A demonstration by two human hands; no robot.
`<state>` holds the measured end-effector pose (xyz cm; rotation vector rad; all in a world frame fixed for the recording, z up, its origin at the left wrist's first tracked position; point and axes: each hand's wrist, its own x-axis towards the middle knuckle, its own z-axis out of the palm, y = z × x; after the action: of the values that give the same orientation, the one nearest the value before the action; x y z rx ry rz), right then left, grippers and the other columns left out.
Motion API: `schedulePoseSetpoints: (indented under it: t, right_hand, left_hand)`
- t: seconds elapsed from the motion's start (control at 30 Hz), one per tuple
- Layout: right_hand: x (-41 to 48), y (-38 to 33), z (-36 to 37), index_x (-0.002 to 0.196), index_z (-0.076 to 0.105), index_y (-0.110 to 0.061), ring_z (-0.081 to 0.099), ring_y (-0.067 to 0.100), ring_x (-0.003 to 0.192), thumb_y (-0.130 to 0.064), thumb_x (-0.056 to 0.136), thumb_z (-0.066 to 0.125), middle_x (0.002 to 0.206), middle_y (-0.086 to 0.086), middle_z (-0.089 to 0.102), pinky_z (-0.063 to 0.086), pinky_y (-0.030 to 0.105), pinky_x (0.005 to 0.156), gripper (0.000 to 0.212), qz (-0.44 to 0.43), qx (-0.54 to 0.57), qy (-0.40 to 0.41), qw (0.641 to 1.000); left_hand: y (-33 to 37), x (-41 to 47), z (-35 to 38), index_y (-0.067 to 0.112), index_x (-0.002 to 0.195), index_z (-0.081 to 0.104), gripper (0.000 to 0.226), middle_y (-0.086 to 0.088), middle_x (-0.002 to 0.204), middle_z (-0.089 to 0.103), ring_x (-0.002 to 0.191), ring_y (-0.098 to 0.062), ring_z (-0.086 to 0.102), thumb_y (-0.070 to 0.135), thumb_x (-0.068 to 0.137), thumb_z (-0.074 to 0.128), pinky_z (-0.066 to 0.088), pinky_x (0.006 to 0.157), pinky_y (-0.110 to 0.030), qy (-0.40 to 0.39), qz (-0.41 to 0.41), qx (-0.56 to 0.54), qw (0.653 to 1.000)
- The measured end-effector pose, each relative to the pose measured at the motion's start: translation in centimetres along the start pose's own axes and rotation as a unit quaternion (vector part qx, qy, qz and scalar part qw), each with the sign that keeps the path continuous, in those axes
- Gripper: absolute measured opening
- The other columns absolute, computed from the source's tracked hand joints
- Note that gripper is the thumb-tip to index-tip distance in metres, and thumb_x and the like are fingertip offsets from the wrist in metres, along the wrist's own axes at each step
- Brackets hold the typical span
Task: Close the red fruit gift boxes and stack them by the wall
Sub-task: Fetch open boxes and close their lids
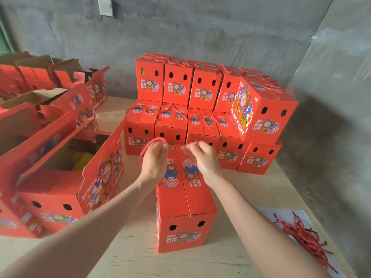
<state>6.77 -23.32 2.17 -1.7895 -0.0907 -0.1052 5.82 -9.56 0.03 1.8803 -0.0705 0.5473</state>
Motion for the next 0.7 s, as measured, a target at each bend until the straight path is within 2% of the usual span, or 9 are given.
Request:
schedulePoseSetpoints:
  t: [0.1, 0.23, 0.3, 0.37, 0.43, 0.47, 0.53, 0.63, 0.7]
  right_hand:
    - [0.6, -2.6, 1.4, 0.083, 0.067, -0.006, 0.070, 0.022, 0.076, 0.007, 0.089, 0.041, 0.079, 0.011, 0.071, 0.055, 0.025, 0.068, 0.030, 0.055, 0.067, -0.112, 0.990]
    - [0.9, -3.7, 0.2, 0.082, 0.061, -0.004, 0.060, 0.019, 0.054, -0.001, 0.089, 0.039, 0.054, 0.003, 0.059, 0.051, 0.029, 0.063, 0.024, 0.155, 0.136, -0.199, 0.958]
    - [1.4, -4.6, -0.5, 0.080, 0.059, -0.006, 0.050, 0.014, 0.045, -0.006, 0.091, 0.047, 0.044, -0.004, 0.047, 0.048, 0.027, 0.058, 0.016, 0.177, 0.133, -0.163, 0.961]
    - [2.1, -5.6, -0.3, 0.076, 0.060, -0.007, 0.053, 0.013, 0.048, -0.004, 0.089, 0.053, 0.044, -0.005, 0.049, 0.047, 0.027, 0.061, 0.015, 0.165, 0.085, -0.105, 0.977]
    - [2.3, -6.5, 0.5, 0.072, 0.059, -0.011, 0.060, 0.011, 0.053, -0.006, 0.088, 0.055, 0.047, -0.005, 0.056, 0.043, 0.026, 0.063, 0.017, 0.144, 0.060, -0.064, 0.986]
    - [2.3, -6.7, 1.0, 0.070, 0.058, -0.012, 0.061, 0.010, 0.054, -0.006, 0.087, 0.055, 0.048, -0.005, 0.057, 0.041, 0.025, 0.062, 0.018, 0.138, 0.069, -0.044, 0.987]
    - [2.2, -7.1, 1.4, 0.065, 0.058, -0.012, 0.060, 0.010, 0.054, -0.005, 0.083, 0.056, 0.048, -0.005, 0.057, 0.039, 0.024, 0.060, 0.019, 0.112, 0.088, -0.008, 0.990]
    - [2.5, -8.5, 1.0, 0.058, 0.059, -0.011, 0.058, 0.011, 0.051, -0.003, 0.079, 0.058, 0.044, -0.005, 0.057, 0.041, 0.023, 0.056, 0.022, 0.035, 0.087, 0.021, 0.995]
    - [3.0, -9.3, 0.8, 0.062, 0.061, -0.009, 0.057, 0.011, 0.049, -0.002, 0.080, 0.058, 0.044, -0.004, 0.057, 0.041, 0.022, 0.055, 0.020, 0.033, 0.098, 0.025, 0.994]
  left_hand:
    - [2.6, 1.9, -0.7, -0.006, 0.081, 0.068, 0.027, -0.016, 0.079, 0.068, 0.076, -0.031, 0.061, 0.011, 0.096, 0.052, 0.046, 0.071, -0.039, -0.040, 0.138, 0.094, 0.985]
    - [1.8, 1.4, -1.8, 0.008, 0.068, 0.064, 0.041, -0.022, 0.073, 0.066, 0.069, -0.033, 0.062, 0.029, 0.099, 0.047, 0.048, 0.066, -0.040, -0.040, 0.075, 0.127, 0.988]
    - [-0.3, -0.2, -1.9, 0.016, 0.079, 0.066, 0.039, -0.015, 0.075, 0.066, 0.071, -0.031, 0.059, 0.029, 0.102, 0.037, 0.044, 0.065, -0.035, -0.039, -0.017, 0.104, 0.994]
    - [-2.7, -2.4, -1.2, 0.026, 0.082, 0.057, 0.030, 0.001, 0.079, 0.061, 0.079, -0.024, 0.054, 0.024, 0.102, 0.035, 0.040, 0.064, -0.025, -0.122, -0.064, 0.112, 0.984]
    - [-4.8, -4.3, -0.5, 0.018, 0.109, 0.061, 0.023, 0.002, 0.112, 0.060, 0.105, -0.019, 0.052, 0.018, 0.101, 0.039, 0.037, 0.079, -0.009, -0.204, -0.027, 0.123, 0.971]
    - [-5.5, -4.7, -0.5, 0.013, 0.129, 0.053, 0.031, 0.001, 0.133, 0.049, 0.125, -0.016, 0.042, 0.019, 0.101, 0.041, 0.030, 0.096, -0.010, -0.222, -0.006, 0.125, 0.967]
    - [-5.9, -4.5, -1.0, 0.019, 0.144, 0.035, 0.048, 0.008, 0.147, 0.028, 0.143, -0.008, 0.012, 0.026, 0.099, 0.048, 0.014, 0.112, -0.023, -0.217, 0.008, 0.114, 0.969]
    - [-5.4, -3.1, -1.5, 0.021, 0.146, 0.034, 0.056, 0.010, 0.149, 0.027, 0.141, 0.000, 0.005, 0.027, 0.095, 0.056, 0.012, 0.114, -0.023, -0.195, 0.043, 0.093, 0.975]
    - [-5.3, -2.2, -1.5, 0.018, 0.147, 0.032, 0.057, 0.004, 0.154, 0.027, 0.144, -0.004, 0.006, 0.028, 0.095, 0.055, 0.012, 0.114, -0.022, -0.201, 0.044, 0.105, 0.973]
